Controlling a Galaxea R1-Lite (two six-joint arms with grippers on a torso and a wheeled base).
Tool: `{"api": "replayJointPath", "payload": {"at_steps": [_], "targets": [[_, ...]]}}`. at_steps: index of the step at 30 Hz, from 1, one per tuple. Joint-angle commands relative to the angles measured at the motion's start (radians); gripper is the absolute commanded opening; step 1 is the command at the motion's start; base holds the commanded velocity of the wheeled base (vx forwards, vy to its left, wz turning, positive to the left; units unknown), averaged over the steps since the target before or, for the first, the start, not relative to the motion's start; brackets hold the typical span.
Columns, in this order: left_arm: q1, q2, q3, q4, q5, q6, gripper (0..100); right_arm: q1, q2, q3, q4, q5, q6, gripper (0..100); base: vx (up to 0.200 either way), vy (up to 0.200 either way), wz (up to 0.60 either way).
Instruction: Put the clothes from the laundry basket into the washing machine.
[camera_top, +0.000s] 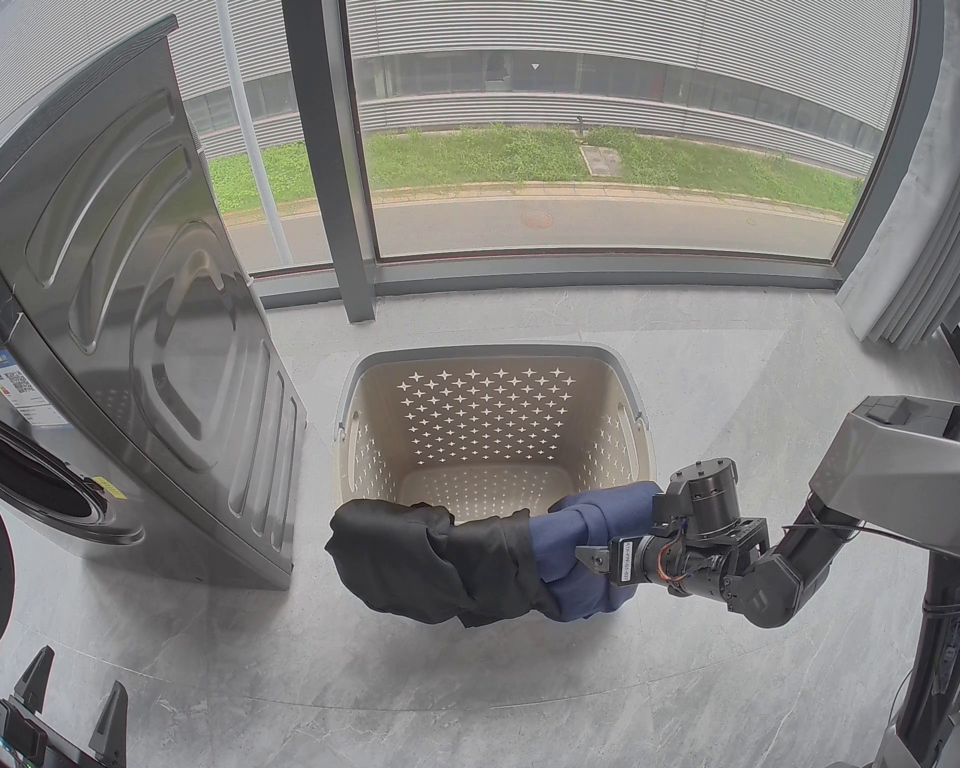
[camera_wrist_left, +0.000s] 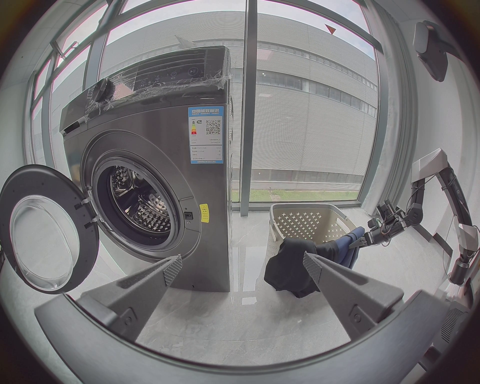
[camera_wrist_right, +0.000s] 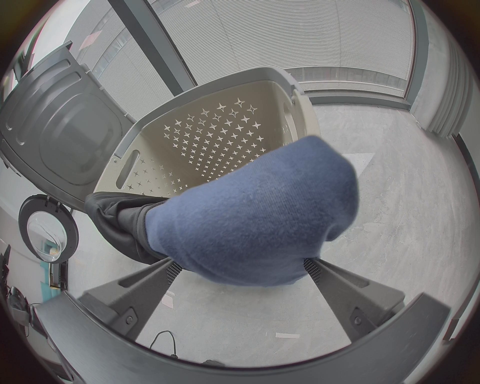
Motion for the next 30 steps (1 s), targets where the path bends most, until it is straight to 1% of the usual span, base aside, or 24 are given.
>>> {"api": "replayJointPath", "payload": {"at_steps": [1,2,3,4,5,7,8,13,17,23,27,28,30], "targets": [[0.001,-0.01,0.015,0.0,0.0,0.0,100,-0.006,0.03,-0.026,-0.001,0.0,0.004,100,0.0,0.0,0.0],[0.001,-0.009,0.015,0.0,0.0,0.0,100,-0.006,0.032,-0.031,-0.001,0.0,0.004,100,0.0,0.0,0.0],[0.001,-0.009,0.015,0.0,0.0,0.0,100,-0.004,0.033,-0.045,-0.003,0.0,0.019,100,0.0,0.0,0.0],[0.001,-0.009,0.015,0.0,0.0,0.0,100,-0.004,0.033,-0.046,-0.001,0.0,0.024,100,0.0,0.0,0.0],[0.001,-0.009,0.015,0.0,0.0,0.0,100,0.0,0.033,-0.06,-0.001,0.0,0.047,100,0.0,0.0,0.0],[0.001,-0.009,0.015,0.0,0.0,0.0,100,0.002,0.032,-0.072,-0.001,0.0,0.071,100,0.0,0.0,0.0],[0.001,-0.009,0.015,0.0,0.0,-0.002,100,0.002,0.03,-0.076,-0.001,0.0,0.08,0,0.0,0.0,0.0],[0.001,-0.009,0.015,0.0,0.0,-0.002,100,0.002,0.026,-0.068,-0.001,0.001,0.09,0,0.0,0.0,0.0],[0.001,-0.009,0.015,0.0,0.0,-0.002,100,0.006,-0.017,-0.033,0.0,0.001,0.12,0,0.0,0.0,0.0],[0.001,-0.009,0.015,0.0,0.0,-0.002,100,0.011,-0.191,0.084,0.0,0.006,0.123,0,0.0,0.0,0.0],[0.001,-0.009,0.015,0.0,0.0,-0.002,100,0.02,-0.373,0.165,0.0,0.004,0.123,0,0.0,0.0,0.0],[0.001,-0.009,0.015,0.0,0.0,-0.002,100,0.02,-0.373,0.165,0.0,0.004,0.123,0,0.0,0.0,0.0],[0.001,-0.009,0.015,0.0,0.0,-0.002,100,0.031,-0.488,0.213,0.014,0.0,0.122,0,0.0,0.0,0.0]]}}
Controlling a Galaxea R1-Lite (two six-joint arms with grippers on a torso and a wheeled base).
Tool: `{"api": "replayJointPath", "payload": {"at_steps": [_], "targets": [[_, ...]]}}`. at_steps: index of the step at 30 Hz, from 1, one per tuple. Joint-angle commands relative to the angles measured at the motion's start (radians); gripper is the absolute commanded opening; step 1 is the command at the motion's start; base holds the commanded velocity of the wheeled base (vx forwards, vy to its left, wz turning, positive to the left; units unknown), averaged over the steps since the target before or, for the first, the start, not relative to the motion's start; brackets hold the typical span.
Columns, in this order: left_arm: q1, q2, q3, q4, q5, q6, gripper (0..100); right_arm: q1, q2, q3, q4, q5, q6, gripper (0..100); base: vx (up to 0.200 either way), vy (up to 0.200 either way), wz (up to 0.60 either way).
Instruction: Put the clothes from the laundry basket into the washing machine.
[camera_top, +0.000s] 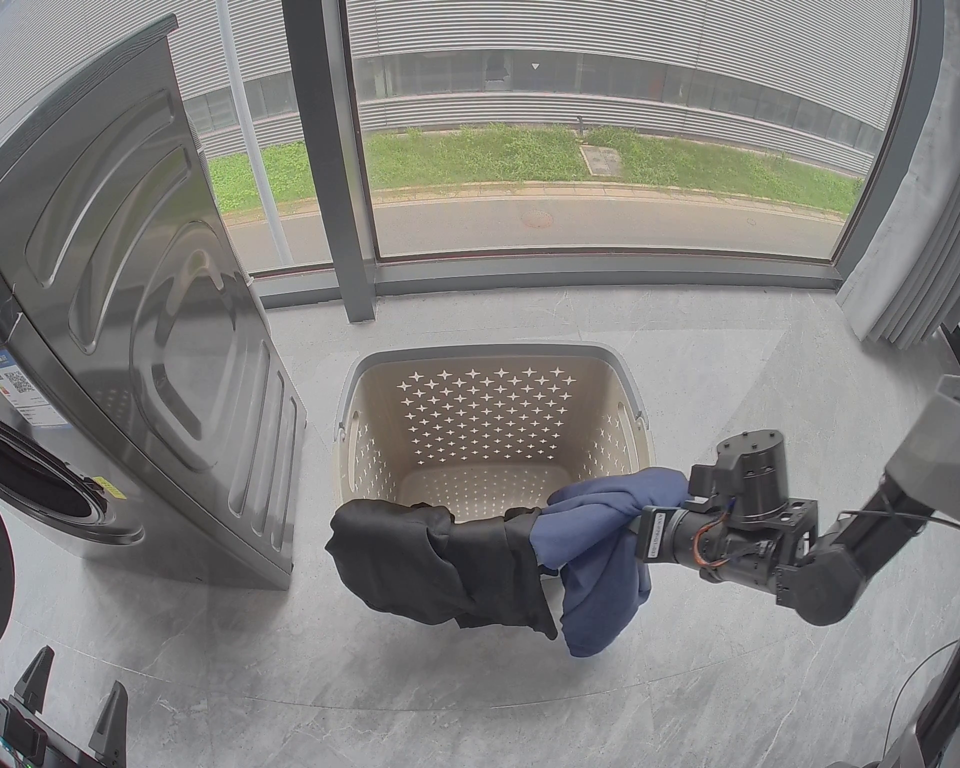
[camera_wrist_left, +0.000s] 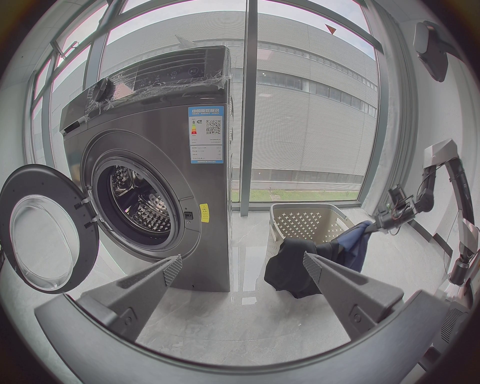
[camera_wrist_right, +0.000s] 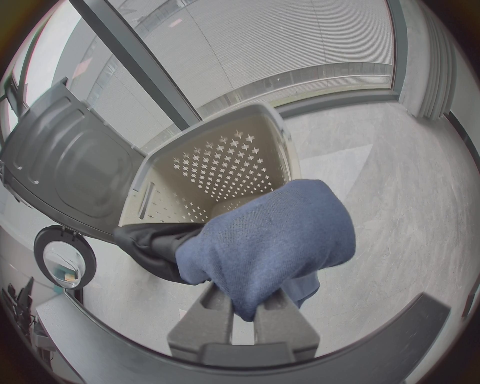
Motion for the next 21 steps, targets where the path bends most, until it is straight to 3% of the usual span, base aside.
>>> {"api": "replayJointPath", "payload": {"at_steps": [1,9,13,14,15,21], "targets": [[0.0,-0.009,0.015,0.0,0.0,-0.001,100,0.022,-0.314,0.133,0.009,-0.004,-0.002,0,0.0,0.0,0.0],[0.0,-0.009,0.015,0.0,0.0,-0.001,100,0.042,-0.541,0.204,0.014,-0.007,-0.014,0,0.0,0.0,0.0],[0.0,-0.01,0.015,0.0,0.0,-0.001,100,0.056,-0.634,0.219,0.008,-0.005,-0.095,0,0.0,0.0,0.0],[0.0,-0.01,0.015,0.0,0.0,-0.001,100,0.056,-0.634,0.219,0.008,-0.005,-0.095,0,0.0,0.0,0.0],[0.0,-0.009,0.015,0.0,0.0,-0.001,100,0.066,-0.65,0.217,-0.003,-0.007,-0.132,0,0.0,0.0,0.0],[0.0,-0.009,0.015,0.0,0.0,-0.001,100,0.062,-0.692,0.211,0.0,-0.033,-0.19,0,0.0,0.0,0.0]]}}
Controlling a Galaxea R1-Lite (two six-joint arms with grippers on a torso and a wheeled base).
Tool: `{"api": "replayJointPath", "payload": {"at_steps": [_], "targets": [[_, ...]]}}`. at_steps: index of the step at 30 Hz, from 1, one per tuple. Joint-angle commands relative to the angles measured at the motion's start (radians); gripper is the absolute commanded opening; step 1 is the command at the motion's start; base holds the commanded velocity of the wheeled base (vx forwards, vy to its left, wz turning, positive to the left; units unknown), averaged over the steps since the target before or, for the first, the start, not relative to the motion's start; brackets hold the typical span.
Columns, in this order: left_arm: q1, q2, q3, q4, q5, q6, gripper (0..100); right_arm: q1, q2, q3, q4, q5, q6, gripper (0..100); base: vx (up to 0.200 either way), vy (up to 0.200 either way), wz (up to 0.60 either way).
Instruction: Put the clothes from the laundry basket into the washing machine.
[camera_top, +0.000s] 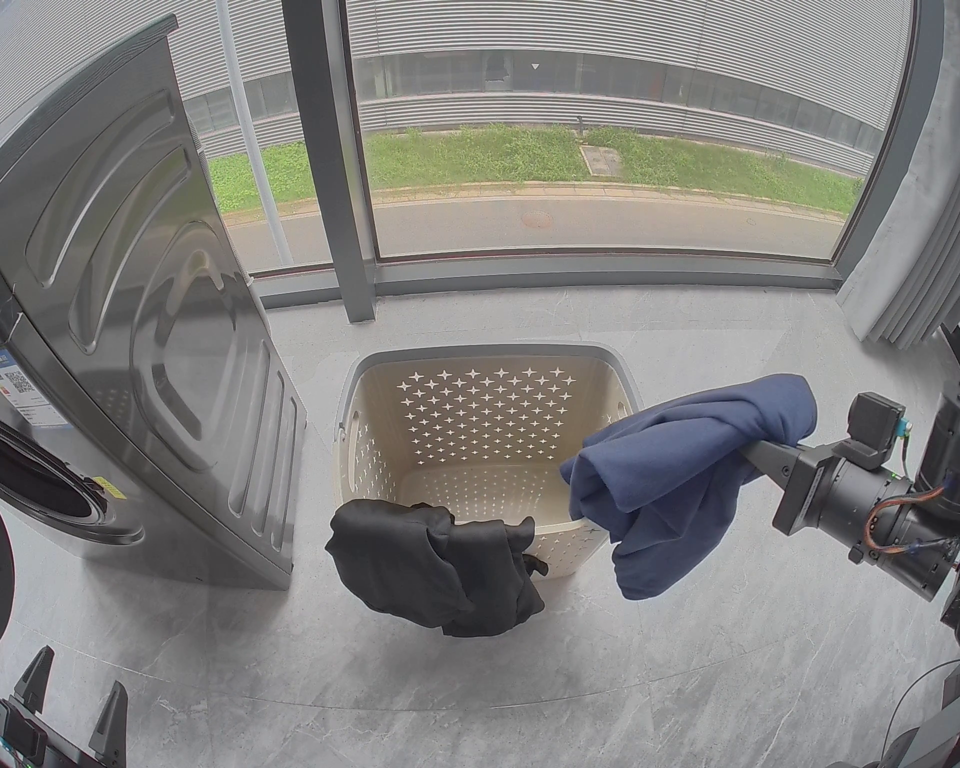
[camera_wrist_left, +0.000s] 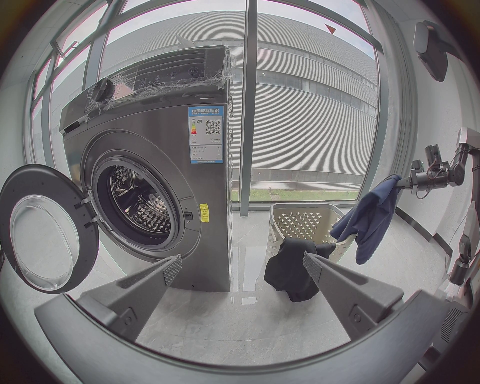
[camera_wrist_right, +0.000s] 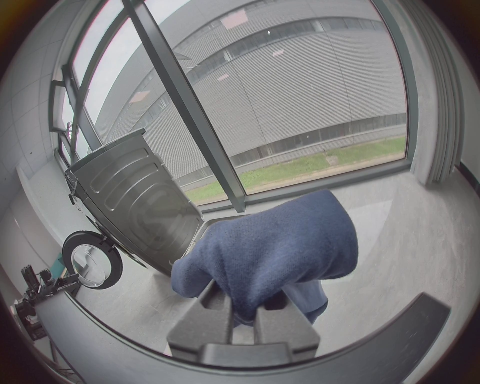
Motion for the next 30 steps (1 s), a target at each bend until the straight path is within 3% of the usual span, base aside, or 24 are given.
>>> {"api": "replayJointPath", "payload": {"at_steps": [1,16,20,26,30], "targets": [[0.0,-0.009,0.015,0.0,0.0,-0.001,100,0.007,-0.075,-0.005,0.001,-0.004,-0.011,0,-0.2,0.0,0.0],[-0.003,-0.007,0.015,0.0,0.0,0.003,100,0.016,-0.087,0.007,0.009,0.012,-0.008,0,-0.2,0.0,0.0],[-0.005,-0.006,0.015,0.0,0.0,0.006,100,0.055,-0.087,0.007,0.009,0.008,-0.003,0,-0.2,0.0,0.0],[-0.005,-0.006,0.015,0.0,-0.001,0.012,100,0.059,-0.088,0.004,0.001,0.011,-0.002,0,0.0,0.0,0.0],[-0.006,-0.004,0.015,0.0,-0.001,0.01,100,0.064,-0.087,-0.002,-0.002,0.011,0.001,0,0.0,0.2,0.0]]}}
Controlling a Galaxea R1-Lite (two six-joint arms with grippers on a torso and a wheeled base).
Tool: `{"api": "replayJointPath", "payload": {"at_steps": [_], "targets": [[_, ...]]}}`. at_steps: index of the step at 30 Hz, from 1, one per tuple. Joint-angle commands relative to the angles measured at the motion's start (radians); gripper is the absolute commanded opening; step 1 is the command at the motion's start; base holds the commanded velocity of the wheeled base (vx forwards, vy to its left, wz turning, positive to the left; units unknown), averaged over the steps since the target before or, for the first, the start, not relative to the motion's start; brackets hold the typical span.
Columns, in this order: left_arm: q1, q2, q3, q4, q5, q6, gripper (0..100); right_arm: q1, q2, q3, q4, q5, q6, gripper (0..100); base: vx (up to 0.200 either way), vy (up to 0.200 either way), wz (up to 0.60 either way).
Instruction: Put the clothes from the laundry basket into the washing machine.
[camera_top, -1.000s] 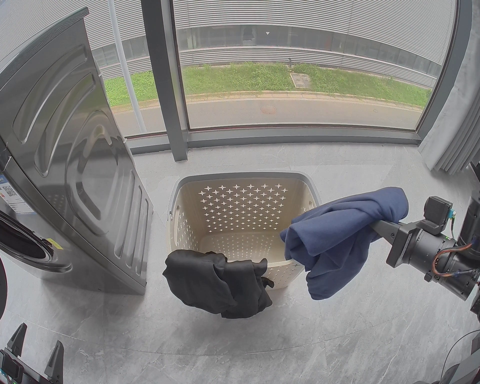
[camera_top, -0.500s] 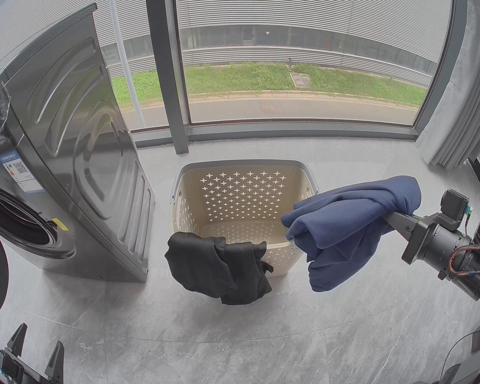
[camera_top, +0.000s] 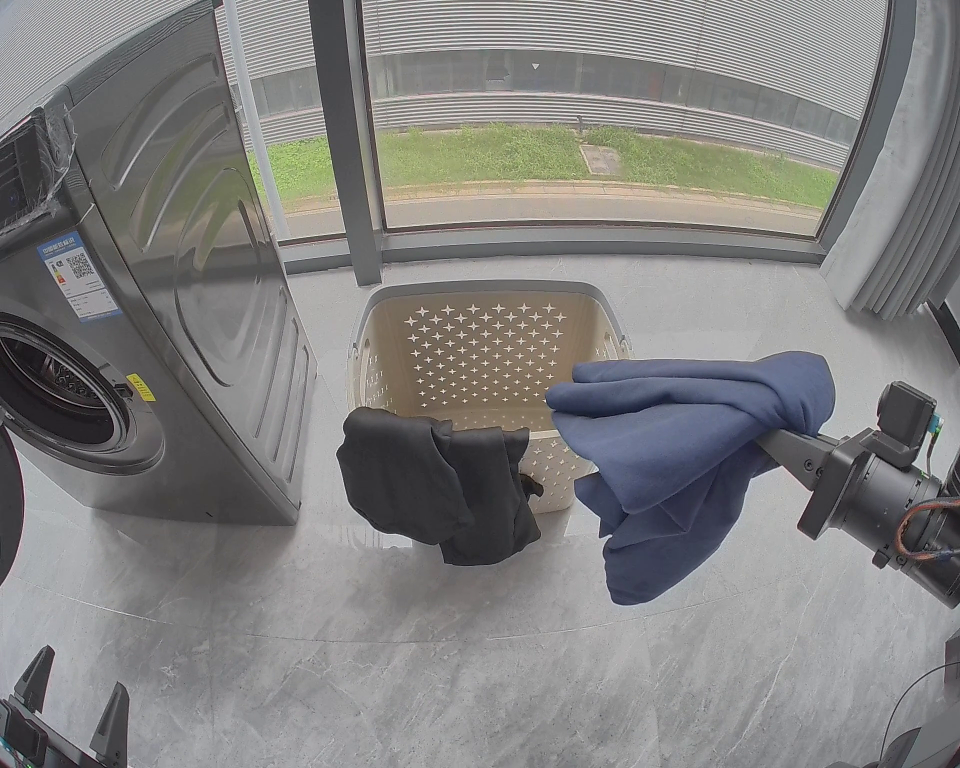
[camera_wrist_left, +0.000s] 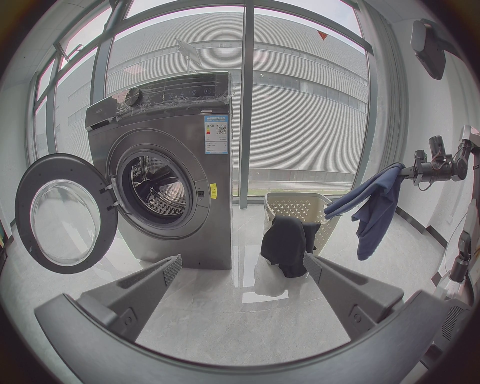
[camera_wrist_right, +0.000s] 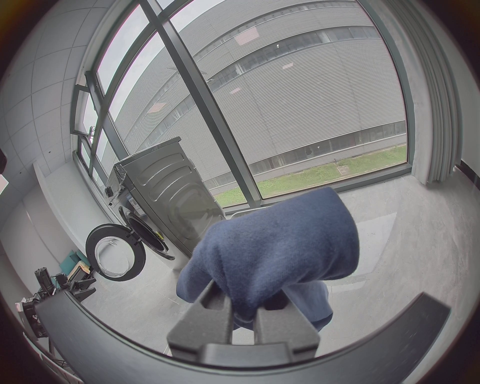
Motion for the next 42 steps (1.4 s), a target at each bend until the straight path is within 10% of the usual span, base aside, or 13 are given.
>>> {"api": "replayJointPath", "payload": {"at_steps": [1,42], "targets": [[-0.002,-0.004,0.015,0.0,0.001,-0.001,100,0.007,0.003,-0.003,-0.002,0.0,0.004,0,0.0,0.2,0.0],[-0.003,-0.003,0.015,0.002,0.001,-0.006,100,0.036,0.004,-0.018,-0.036,0.014,0.025,0,0.0,0.2,0.0]]}}
